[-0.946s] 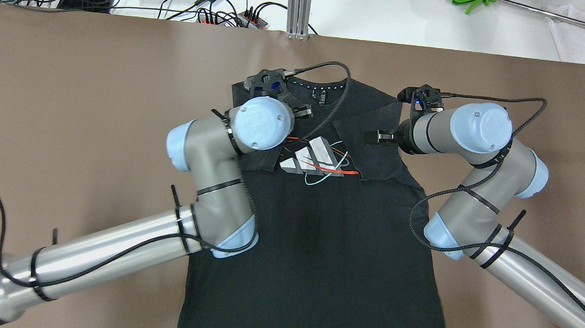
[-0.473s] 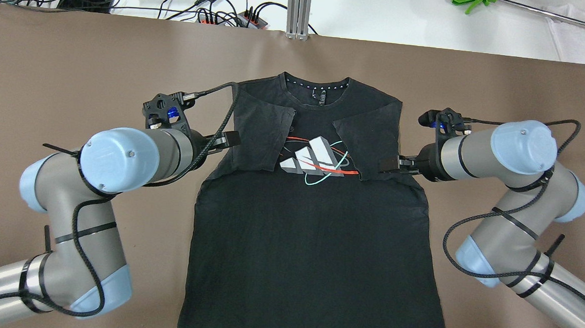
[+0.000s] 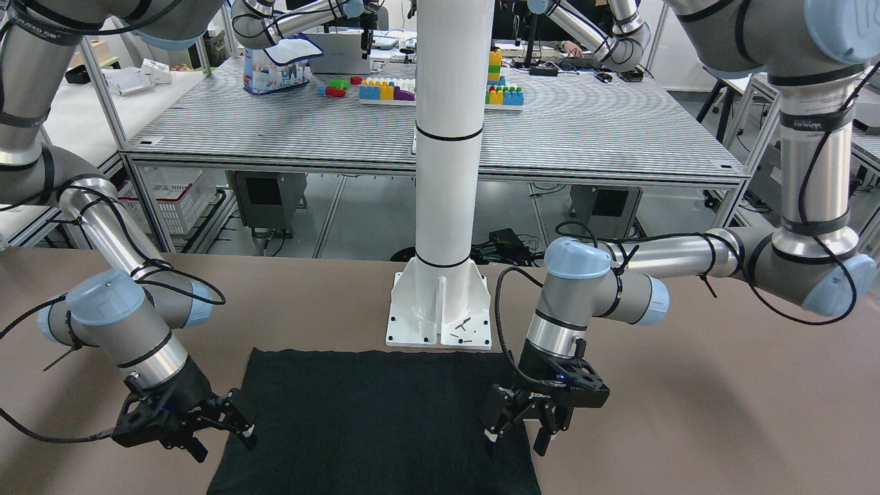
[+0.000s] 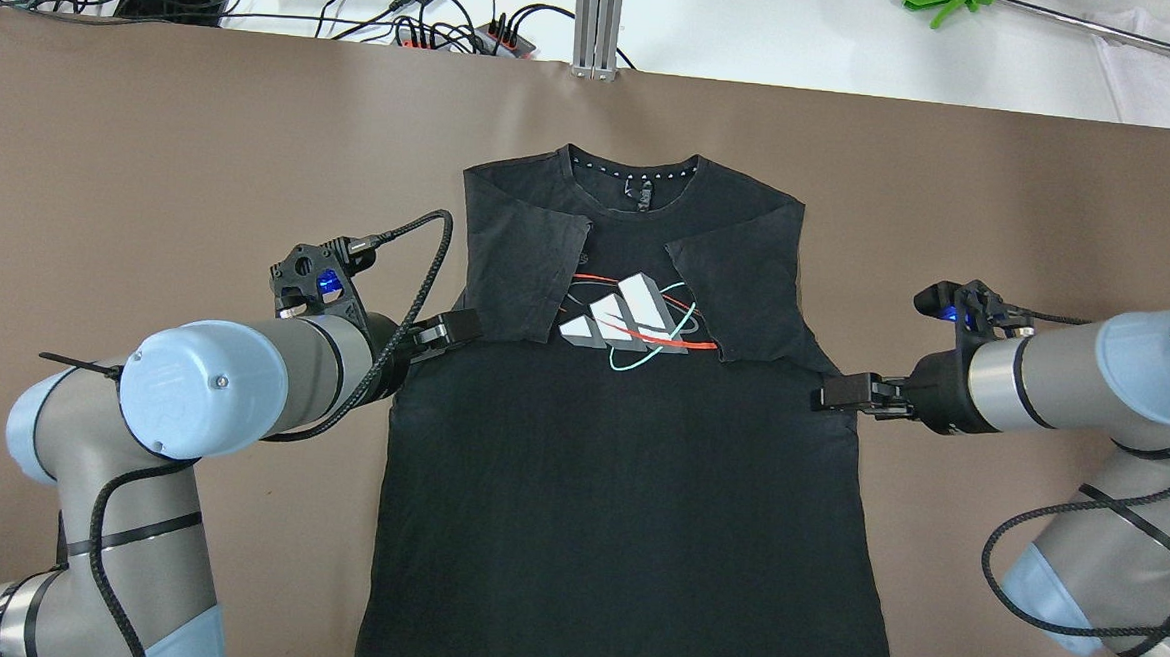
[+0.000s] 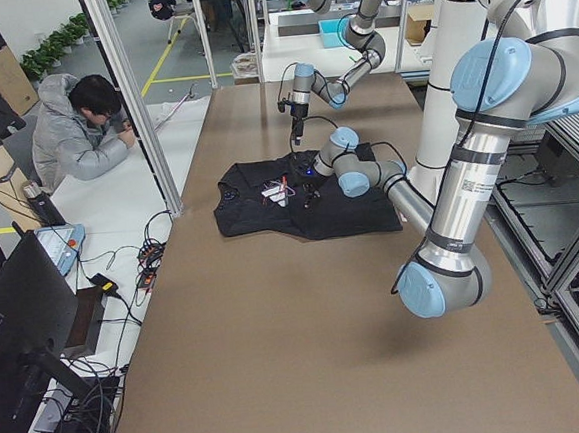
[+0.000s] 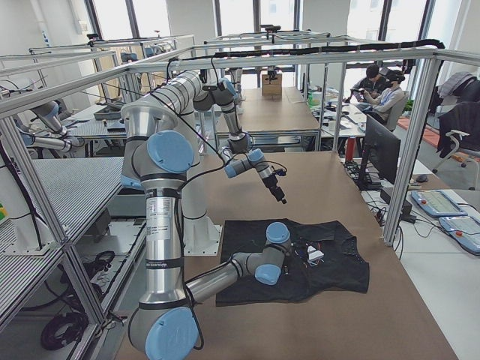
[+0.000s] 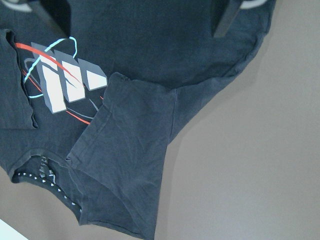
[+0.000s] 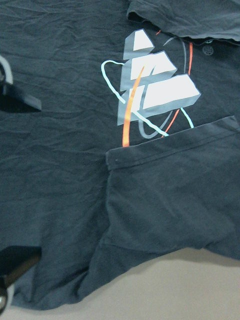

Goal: Fold clothes
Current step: 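Move both grippers down along the shirt sides toward the hem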

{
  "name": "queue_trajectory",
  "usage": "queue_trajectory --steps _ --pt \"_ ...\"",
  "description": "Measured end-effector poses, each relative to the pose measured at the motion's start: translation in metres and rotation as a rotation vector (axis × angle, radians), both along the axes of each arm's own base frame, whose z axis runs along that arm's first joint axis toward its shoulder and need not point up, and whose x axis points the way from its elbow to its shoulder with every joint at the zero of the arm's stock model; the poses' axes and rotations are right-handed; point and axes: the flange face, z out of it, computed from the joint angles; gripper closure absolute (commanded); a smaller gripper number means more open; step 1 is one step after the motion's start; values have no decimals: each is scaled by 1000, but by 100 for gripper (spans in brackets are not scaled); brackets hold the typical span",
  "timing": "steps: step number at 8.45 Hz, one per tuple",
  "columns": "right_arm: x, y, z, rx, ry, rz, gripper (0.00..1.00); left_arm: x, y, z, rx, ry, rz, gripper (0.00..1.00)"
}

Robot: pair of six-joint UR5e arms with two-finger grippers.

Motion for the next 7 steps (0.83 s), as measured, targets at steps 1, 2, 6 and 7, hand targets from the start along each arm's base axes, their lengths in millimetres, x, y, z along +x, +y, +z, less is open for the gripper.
queue_trajectory --steps 1,2,6,7 --pt "12 17 21 -9 -31 1 6 -1 5 1 -5 6 2 0" --pt "24 35 43 -13 -63 -8 6 -2 9 4 -14 9 1 0" --pt "14 87 83 -149 -148 -120 6 2 30 1 -2 21 -14 0" --pt "6 101 88 -164 -143 -157 6 2 32 1 0 21 -17 0"
